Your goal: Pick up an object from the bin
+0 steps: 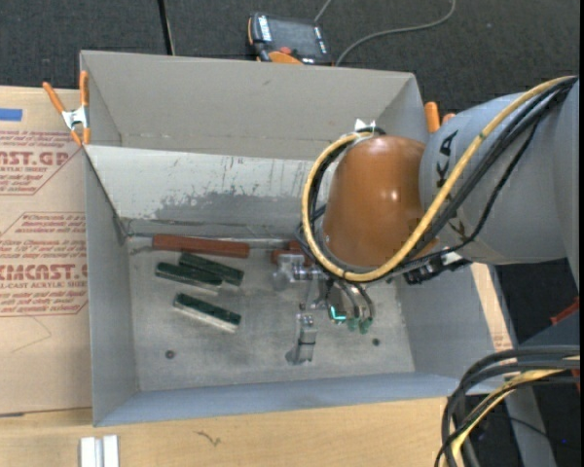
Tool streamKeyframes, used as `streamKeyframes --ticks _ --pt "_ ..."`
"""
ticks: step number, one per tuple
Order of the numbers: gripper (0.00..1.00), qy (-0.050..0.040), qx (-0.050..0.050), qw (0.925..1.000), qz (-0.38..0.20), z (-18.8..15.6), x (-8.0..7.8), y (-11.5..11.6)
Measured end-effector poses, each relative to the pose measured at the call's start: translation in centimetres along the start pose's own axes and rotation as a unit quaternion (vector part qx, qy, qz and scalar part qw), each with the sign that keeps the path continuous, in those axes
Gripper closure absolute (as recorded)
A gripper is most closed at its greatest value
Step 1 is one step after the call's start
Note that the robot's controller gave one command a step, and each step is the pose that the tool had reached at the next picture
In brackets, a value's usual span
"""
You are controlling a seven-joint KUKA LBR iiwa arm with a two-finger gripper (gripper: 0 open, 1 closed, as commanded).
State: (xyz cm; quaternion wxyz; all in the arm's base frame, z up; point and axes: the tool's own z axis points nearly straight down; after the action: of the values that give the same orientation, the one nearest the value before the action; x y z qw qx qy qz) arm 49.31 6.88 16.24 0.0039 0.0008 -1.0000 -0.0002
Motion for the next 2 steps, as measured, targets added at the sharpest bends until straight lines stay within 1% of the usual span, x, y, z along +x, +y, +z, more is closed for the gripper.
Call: streamKeyframes --ticks 1,2 --pt "0.0 -0.0038 -0.001 0.999 0.045 9.58 -7.34 3.89" --pt "1.0 -0.0046 -0.001 0.9989 0.046 9.22 -7.36 3.75"
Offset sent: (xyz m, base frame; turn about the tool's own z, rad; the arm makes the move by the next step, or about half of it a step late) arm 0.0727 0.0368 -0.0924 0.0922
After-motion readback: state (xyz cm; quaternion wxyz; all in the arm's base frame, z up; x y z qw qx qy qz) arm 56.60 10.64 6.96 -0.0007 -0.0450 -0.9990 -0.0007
